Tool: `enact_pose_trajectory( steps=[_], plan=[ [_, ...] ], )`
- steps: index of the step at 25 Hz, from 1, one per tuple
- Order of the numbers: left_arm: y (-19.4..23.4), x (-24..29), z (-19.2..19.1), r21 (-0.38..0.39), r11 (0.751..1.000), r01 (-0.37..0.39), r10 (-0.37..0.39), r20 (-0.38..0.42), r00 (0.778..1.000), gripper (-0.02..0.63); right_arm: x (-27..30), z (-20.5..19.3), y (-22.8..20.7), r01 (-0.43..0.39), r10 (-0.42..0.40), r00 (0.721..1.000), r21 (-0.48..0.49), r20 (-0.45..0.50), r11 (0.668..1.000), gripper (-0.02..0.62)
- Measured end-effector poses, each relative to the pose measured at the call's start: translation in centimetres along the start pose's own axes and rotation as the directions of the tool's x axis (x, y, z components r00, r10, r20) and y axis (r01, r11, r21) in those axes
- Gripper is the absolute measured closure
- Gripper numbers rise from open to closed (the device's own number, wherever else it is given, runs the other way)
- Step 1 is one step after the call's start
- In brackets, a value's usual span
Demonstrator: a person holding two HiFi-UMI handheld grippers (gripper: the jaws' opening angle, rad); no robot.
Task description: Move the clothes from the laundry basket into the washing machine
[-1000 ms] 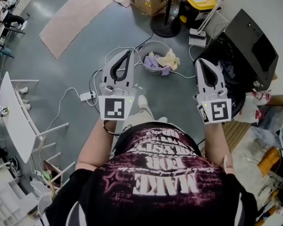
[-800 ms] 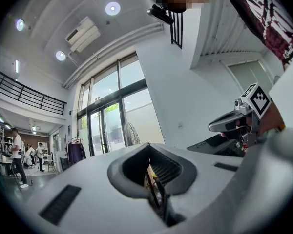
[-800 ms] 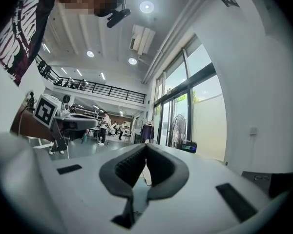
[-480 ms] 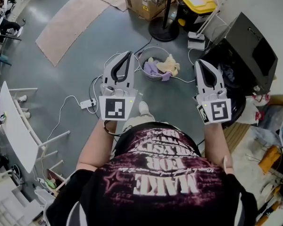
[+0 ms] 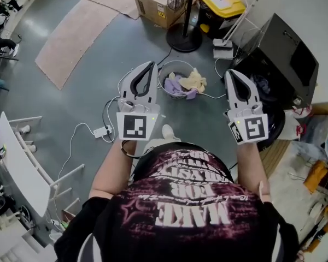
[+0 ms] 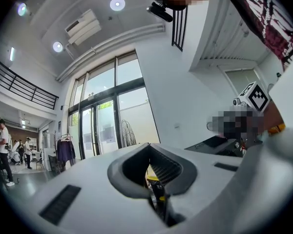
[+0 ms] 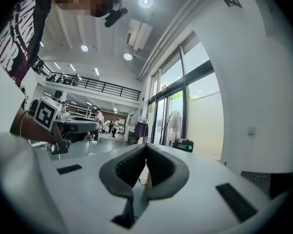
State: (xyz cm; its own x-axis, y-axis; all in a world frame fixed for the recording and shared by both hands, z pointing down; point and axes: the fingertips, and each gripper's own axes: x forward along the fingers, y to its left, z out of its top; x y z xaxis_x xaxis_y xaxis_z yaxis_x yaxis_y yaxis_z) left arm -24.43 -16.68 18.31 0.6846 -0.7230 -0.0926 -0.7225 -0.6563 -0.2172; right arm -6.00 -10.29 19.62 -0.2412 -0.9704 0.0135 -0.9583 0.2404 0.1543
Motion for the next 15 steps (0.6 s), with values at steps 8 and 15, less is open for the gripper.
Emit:
enact_pose_trajectory(
  steps=[8, 15],
  plan=[
    [1.0, 2.2, -1.5, -0.035, 0.996, 0.08, -0.08, 0.009, 0.997, 0.601, 1.0, -0.1, 0.0, 0.064, -0.064, 0.998, -0.004, -0.021, 0.998, 0.59],
    [1.1, 2.8, -3.5, -0.073, 0.992, 0.107, -0.109, -0.022, 0.994, 0.601, 1.0, -2.0, -0.8, 0.099, -0.097, 0.993, 0.03, -0.066, 0.995, 0.589]
  ],
)
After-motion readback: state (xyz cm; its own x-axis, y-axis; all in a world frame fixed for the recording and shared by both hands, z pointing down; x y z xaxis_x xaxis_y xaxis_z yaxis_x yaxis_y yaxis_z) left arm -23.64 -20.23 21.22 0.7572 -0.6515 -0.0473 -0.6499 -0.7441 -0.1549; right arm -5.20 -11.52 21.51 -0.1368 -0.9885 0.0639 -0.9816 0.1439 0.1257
